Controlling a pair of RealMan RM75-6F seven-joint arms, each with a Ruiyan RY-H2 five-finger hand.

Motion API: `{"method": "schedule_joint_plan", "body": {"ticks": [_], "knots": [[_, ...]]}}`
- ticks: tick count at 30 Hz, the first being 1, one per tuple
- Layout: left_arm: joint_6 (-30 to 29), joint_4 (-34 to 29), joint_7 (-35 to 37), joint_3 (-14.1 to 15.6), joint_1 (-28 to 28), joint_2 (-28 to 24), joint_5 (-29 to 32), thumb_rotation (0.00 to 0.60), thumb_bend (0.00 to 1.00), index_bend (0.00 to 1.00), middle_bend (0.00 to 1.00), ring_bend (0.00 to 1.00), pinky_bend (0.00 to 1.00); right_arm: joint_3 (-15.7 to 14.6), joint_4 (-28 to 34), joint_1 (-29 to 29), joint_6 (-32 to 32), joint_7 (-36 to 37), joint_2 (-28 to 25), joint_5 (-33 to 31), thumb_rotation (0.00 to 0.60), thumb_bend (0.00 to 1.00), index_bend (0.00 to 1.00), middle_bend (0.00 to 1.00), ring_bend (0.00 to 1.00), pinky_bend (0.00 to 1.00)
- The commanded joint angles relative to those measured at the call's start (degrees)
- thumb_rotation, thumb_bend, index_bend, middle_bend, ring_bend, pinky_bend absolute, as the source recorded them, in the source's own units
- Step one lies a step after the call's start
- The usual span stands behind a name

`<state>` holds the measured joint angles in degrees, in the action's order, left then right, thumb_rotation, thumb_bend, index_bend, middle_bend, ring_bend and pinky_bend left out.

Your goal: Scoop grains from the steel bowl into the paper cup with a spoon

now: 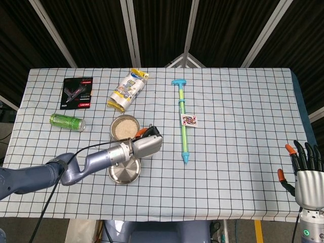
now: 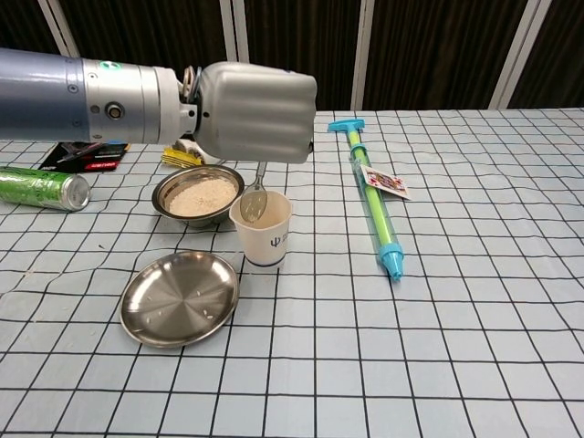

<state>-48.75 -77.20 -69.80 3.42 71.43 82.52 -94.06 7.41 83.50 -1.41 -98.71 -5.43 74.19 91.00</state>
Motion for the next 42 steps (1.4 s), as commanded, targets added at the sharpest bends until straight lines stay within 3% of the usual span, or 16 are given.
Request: {"method": "schedule_joint_plan", "body": {"ticks": [1,6,13,18,24,31,42], "knots": [[-0.18,-0.03,0.04,-0.68,-0.32,0.06,0.12,0.600,0.47,0.58,0.99,1.00,1.00,-0.03,0.03,0.00,0.08,0.00,-0.02,-0.03,0.600,0.38,0.18,0.13,0.00,0.00],[-0.11,-0.24,-0.39,-2.26,-0.31,-0.65,0.41,0.600,0.47,0.58,0.99,1.00,1.00,0.01,0.05,0.02,0.00,0.01,0.00,-0.04,0.600,0.38,0.18,0.13,0.00,0.00],[1.06,-0.89,-0.79,-1.59,-1.12,-1.19,-0.20,0.600,0.47,0.58,0.99,1.00,1.00,0.00,-0.03,0.00,-0.04,-0.02,0.03,0.06,0.600,0.38,0.18,0.13,0.00,0.00],[0.21,-0.76,-0.56,-2.98,-2.10,-1.23,0.88,0.600,0.47,0.58,0.99,1.00,1.00,0.02,0.02,0.00,0.08,0.01,0.00,-0.07,0.600,0.38,0.18,0.13,0.00,0.00],[1.33,-0.92,-1.00,-1.45,-2.61,-1.32,-0.98,0.600,0.47,0.58,0.99,1.00,1.00,0.00,0.03,0.00,0.06,-0.07,0.01,-0.04,0.600,0.38,0.18,0.13,0.00,0.00],[-0.95,-1.03,0.10,-4.04,-4.23,-1.47,1.08,0.600,0.47,0.58,0.99,1.00,1.00,0.01,0.02,0.03,-0.02,-0.08,0.02,-0.01,0.600,0.38,0.18,0.13,0.00,0.00],[-9.38,-6.68,3.28,-9.60,-12.35,-2.01,12.73,0.600,0.46,0.58,0.99,1.00,1.00,-0.02,0.08,0.00,0.22,-0.09,-0.05,-0.14,0.600,0.38,0.18,0.13,0.00,0.00]]}}
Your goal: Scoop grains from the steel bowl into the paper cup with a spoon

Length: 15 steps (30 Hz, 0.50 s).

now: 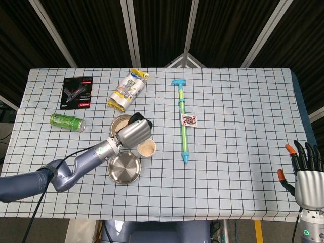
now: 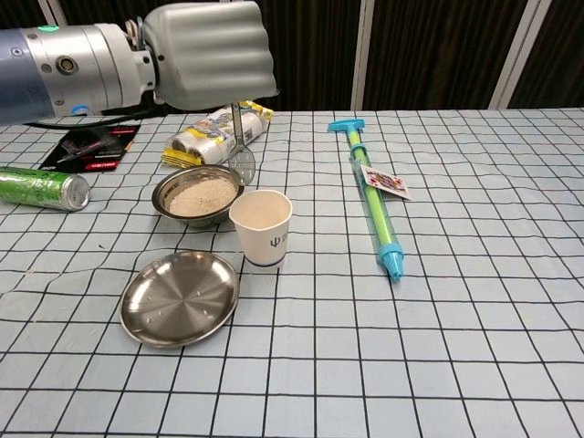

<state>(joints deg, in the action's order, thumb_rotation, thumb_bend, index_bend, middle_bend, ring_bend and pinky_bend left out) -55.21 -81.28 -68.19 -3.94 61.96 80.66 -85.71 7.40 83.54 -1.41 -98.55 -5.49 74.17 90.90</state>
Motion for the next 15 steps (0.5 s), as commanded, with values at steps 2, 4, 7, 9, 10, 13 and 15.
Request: {"method": "schedule_joint_plan", "body": {"ticks": [2,4,7,9,10,13,15], "knots": [[-4.58,-5.39,3.22,-3.44,-4.94,-0.16,8.19,0.600,0.46,0.58,0.99,1.00,1.00,0.00,0.08,0.00,0.09,-0.11,-0.05,-0.08,0.600,0.38,0.18,0.13,0.00,0.00],[-6.17,-9.67,5.33,-4.29,-7.56,-0.42,13.07,0.600,0.46,0.58,0.99,1.00,1.00,-0.01,0.16,-0.01,0.20,-0.17,-0.09,-0.15,0.600,0.38,0.18,0.13,0.00,0.00],[-7.43,-14.67,6.51,-4.20,-10.40,-1.20,18.65,0.600,0.46,0.58,0.99,1.00,1.00,-0.01,0.22,-0.04,0.29,-0.25,-0.14,-0.19,0.600,0.38,0.18,0.13,0.00,0.00],[-7.94,-17.64,6.51,-3.47,-11.99,-2.02,21.87,0.600,0.46,0.58,0.99,1.00,1.00,-0.01,0.25,-0.06,0.32,-0.30,-0.18,-0.18,0.600,0.38,0.18,0.13,0.00,0.00],[-8.03,-19.11,6.56,-2.80,-12.83,-2.49,23.44,0.600,0.46,0.58,0.99,1.00,1.00,-0.01,0.28,-0.07,0.35,-0.34,-0.19,-0.18,0.600,0.38,0.18,0.13,0.00,0.00],[-8.42,-22.94,6.80,-0.83,-14.98,-3.84,27.46,0.600,0.46,0.58,0.99,1.00,1.00,-0.01,0.37,-0.06,0.43,-0.49,-0.22,-0.29,0.600,0.38,0.18,0.13,0.00,0.00],[-8.87,-24.81,7.19,0.22,-16.19,-4.38,29.83,0.600,0.45,0.58,0.99,1.00,1.00,0.02,0.44,-0.05,0.45,-0.56,-0.21,-0.36,0.600,0.38,0.18,0.13,0.00,0.00]]}}
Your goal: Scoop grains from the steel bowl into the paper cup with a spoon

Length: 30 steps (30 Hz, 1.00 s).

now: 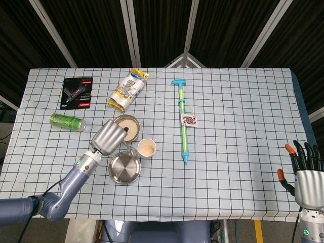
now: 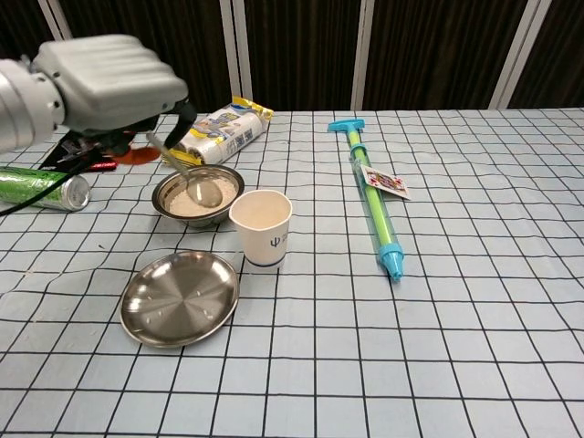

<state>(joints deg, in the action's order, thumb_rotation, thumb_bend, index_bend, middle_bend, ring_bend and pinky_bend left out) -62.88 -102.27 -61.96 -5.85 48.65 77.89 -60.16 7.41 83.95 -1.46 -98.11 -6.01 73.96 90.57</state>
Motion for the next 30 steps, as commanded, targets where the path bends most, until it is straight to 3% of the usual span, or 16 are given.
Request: {"method": "schedule_joint_plan", "body": {"ticks": [1,6,16,30], "knots": [[-1.39,-4.49,1.34,2.66,-3.51,-1.66,5.60,0.600,0.45,0.58,0.99,1.00,1.00,0.01,0.07,0.00,0.06,-0.08,-0.01,-0.07,0.600,0.38,0.18,0.13,0.00,0.00],[-1.83,-5.17,1.99,4.73,-5.25,-0.77,10.89,0.600,0.43,0.58,0.99,1.00,1.00,0.02,0.16,-0.04,0.17,-0.18,-0.08,-0.10,0.600,0.38,0.18,0.13,0.00,0.00],[-1.84,0.17,1.61,6.40,-5.54,4.16,15.63,0.600,0.41,0.58,0.99,1.00,1.00,0.04,0.12,-0.02,0.04,-0.16,-0.03,-0.06,0.600,0.38,0.18,0.13,0.00,0.00],[-3.83,4.19,1.56,4.33,-4.74,10.31,20.03,0.600,0.26,0.54,0.98,1.00,1.00,0.07,-0.09,0.00,-0.23,-0.11,0.11,0.13,0.600,0.38,0.18,0.13,0.00,0.00]]}}
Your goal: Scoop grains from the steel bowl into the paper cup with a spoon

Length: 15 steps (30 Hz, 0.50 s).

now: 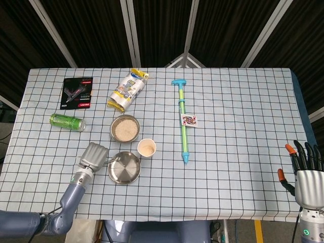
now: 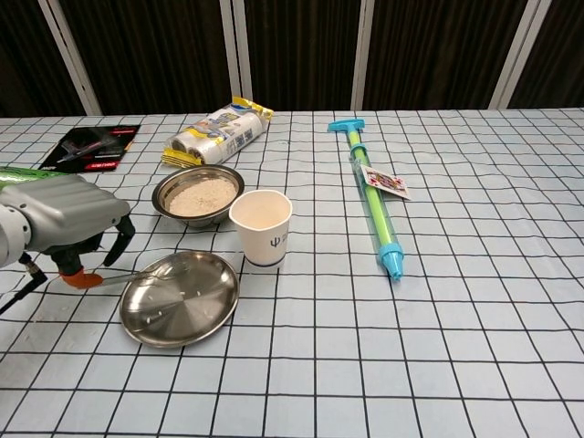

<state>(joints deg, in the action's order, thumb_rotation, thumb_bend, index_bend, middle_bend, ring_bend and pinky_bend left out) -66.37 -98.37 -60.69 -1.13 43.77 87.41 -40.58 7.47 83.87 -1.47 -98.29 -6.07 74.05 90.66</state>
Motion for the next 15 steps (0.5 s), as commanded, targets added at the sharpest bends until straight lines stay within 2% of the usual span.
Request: {"method": "schedule_joint_plan", "body": {"ticks": [1,7,12,15], "knots": [[-0.47,0.26,0.43,-0.47,0.16,0.96,0.40,0.600,0.25,0.54,0.98,1.00,1.00,0.01,-0.03,0.01,-0.07,-0.09,0.04,0.04,0.600,0.38,0.18,0.13,0.00,0.00],[-1.93,-2.22,5.33,-2.26,-0.85,-0.59,-1.86,0.600,0.22,0.50,0.96,1.00,1.00,-0.03,-0.02,0.03,-0.07,-0.01,0.03,0.05,0.600,0.38,0.18,0.13,0.00,0.00],[-4.85,-5.25,12.80,-3.01,-3.62,-5.01,-8.18,0.600,0.21,0.48,0.94,0.99,1.00,-0.05,-0.03,0.01,-0.02,-0.01,0.02,0.07,0.600,0.38,0.18,0.13,0.00,0.00],[-7.16,-6.80,17.54,-2.80,-5.97,-8.75,-12.42,0.600,0.21,0.46,0.89,0.95,0.99,-0.04,-0.01,0.00,0.02,0.01,-0.02,0.03,0.600,0.38,0.18,0.13,0.00,0.00]]}}
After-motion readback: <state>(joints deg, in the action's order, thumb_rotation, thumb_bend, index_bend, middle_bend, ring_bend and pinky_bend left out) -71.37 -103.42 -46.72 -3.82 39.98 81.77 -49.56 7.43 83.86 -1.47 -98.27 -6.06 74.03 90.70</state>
